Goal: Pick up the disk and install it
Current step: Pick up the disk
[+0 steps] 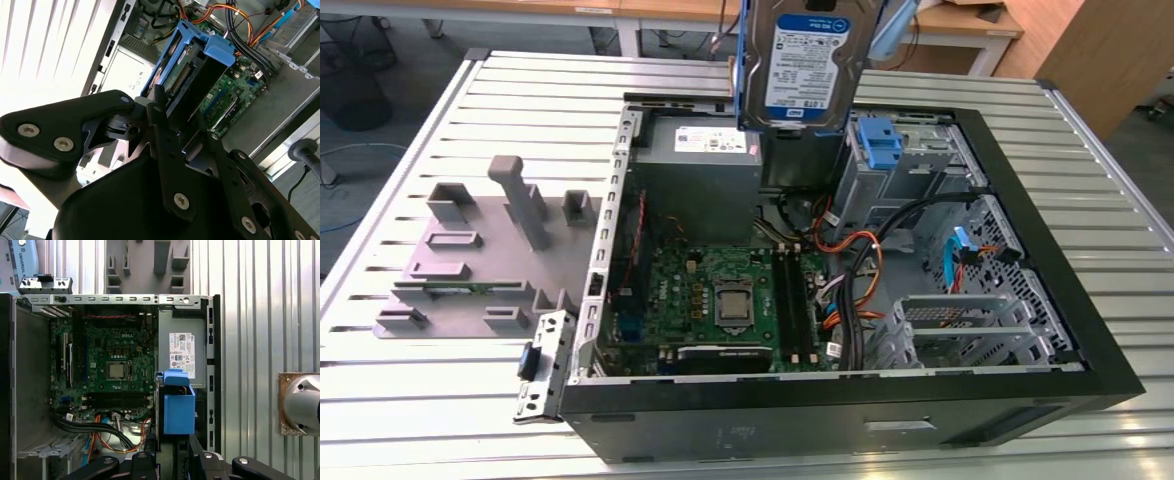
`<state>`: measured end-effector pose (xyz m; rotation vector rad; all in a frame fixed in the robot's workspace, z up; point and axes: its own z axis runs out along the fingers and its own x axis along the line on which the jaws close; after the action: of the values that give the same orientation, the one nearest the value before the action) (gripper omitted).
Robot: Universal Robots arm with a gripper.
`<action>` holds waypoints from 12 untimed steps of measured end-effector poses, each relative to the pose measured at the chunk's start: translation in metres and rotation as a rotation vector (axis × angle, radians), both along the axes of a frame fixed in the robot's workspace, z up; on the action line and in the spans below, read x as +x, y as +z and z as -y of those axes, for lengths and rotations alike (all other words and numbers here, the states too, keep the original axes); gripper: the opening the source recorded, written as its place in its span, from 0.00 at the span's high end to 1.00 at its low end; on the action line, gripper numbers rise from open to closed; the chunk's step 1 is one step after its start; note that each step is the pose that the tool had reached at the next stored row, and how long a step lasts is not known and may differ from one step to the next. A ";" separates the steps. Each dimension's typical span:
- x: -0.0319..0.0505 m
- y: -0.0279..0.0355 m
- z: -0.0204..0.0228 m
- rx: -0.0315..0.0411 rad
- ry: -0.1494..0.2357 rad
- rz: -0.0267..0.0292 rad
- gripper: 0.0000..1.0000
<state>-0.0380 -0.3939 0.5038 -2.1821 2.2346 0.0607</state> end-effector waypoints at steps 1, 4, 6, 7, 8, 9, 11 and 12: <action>0.0000 0.0000 0.0014 0.0000 0.000 0.0000 0.65; 0.0000 0.0000 0.0056 0.0001 0.000 0.0000 0.65; 0.0000 -0.0001 0.0085 0.0001 0.000 0.0001 0.65; 0.0000 -0.0001 0.0099 0.0002 0.000 0.0001 0.65; 0.0000 -0.0001 0.0112 0.0001 0.000 0.0000 0.65; 0.0000 -0.0001 0.0125 0.0001 0.000 0.0001 0.65; 0.0000 0.0000 0.0156 0.0000 0.000 0.0000 0.65; 0.0000 -0.0001 0.0174 0.0000 0.000 0.0001 0.65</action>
<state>-0.0381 -0.4112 0.5038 -2.1819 2.2347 0.0607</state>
